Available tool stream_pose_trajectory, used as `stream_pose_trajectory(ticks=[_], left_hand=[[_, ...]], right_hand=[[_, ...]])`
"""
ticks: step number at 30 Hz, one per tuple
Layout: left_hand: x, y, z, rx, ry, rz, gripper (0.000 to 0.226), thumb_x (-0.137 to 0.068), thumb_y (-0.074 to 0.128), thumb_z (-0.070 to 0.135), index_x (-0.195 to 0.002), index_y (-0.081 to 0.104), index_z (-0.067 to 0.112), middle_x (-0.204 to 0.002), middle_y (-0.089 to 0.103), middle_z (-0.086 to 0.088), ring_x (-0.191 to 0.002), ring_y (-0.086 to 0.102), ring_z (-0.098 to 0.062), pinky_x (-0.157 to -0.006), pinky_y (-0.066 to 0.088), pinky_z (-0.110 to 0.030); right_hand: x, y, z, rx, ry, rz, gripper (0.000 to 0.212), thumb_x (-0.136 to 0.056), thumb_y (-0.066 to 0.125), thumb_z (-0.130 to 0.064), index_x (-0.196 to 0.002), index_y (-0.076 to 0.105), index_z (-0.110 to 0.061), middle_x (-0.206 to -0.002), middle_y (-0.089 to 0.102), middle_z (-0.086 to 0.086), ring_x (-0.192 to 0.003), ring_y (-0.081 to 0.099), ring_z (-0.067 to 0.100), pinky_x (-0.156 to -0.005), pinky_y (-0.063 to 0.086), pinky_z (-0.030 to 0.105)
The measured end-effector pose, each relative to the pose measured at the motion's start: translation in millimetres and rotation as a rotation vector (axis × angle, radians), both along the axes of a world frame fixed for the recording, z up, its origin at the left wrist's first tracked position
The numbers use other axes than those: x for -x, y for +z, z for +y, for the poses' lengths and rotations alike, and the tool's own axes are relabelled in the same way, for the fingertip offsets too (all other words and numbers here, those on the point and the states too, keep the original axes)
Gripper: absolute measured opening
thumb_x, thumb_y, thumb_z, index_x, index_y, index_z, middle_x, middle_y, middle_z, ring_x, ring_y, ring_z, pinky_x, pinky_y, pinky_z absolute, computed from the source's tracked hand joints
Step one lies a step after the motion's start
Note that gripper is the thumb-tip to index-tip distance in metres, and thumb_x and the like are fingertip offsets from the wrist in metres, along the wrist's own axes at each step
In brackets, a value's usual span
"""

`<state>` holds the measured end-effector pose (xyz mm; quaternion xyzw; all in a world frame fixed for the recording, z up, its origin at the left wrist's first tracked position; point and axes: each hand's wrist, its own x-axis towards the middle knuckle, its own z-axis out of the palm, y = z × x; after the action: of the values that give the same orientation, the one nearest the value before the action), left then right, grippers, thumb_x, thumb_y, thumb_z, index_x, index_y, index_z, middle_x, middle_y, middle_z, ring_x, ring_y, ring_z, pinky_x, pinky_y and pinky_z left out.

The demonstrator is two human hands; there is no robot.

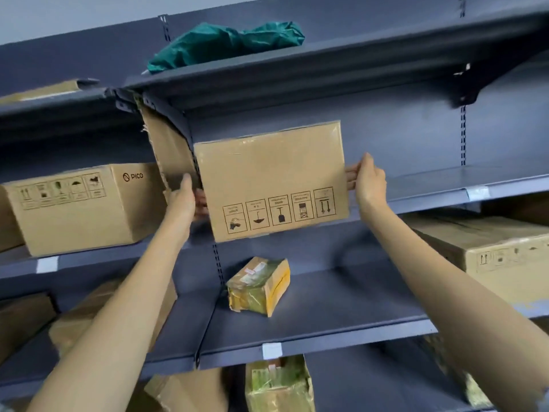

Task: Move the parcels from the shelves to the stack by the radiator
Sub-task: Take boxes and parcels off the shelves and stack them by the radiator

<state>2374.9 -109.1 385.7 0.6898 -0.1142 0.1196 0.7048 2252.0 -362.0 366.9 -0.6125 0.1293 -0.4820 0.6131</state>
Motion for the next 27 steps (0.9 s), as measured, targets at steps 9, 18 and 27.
stream_pose_trajectory(ticks=[9,18,27], left_hand=[[42.0,25.8,10.6,0.095,-0.298,0.027,0.029,-0.088,0.052,0.051,-0.08,0.059,0.025,-0.058,0.067,0.006,-0.057,0.065,-0.009,-0.053,0.051,-0.021],[66.5,-20.0,21.3,-0.051,-0.524,-0.083,0.03,-0.087,0.059,0.012,-0.113,0.056,0.028,-0.096,0.068,0.008,-0.095,0.06,-0.01,-0.075,0.045,-0.024],[186.8,-50.1,-135.2,-0.14,-0.758,-0.281,0.069,-0.083,0.066,0.016,-0.143,0.032,0.03,-0.13,0.054,0.013,-0.108,0.051,0.007,-0.082,0.042,-0.01]], right_hand=[[28.3,23.0,-1.5,0.03,0.585,0.047,0.052,-0.085,0.037,-0.057,-0.097,0.063,-0.014,-0.091,0.056,0.004,-0.082,0.049,0.016,-0.074,0.039,0.033],[53.8,-18.8,-5.4,0.097,0.657,0.211,0.045,-0.089,0.048,-0.053,-0.122,0.056,-0.023,-0.107,0.068,-0.007,-0.098,0.065,0.012,-0.087,0.05,0.03],[228.0,-68.8,-107.9,0.049,0.172,0.154,0.028,-0.093,0.049,-0.041,-0.117,0.049,-0.027,-0.101,0.064,-0.011,-0.089,0.064,0.005,-0.065,0.054,0.015]])
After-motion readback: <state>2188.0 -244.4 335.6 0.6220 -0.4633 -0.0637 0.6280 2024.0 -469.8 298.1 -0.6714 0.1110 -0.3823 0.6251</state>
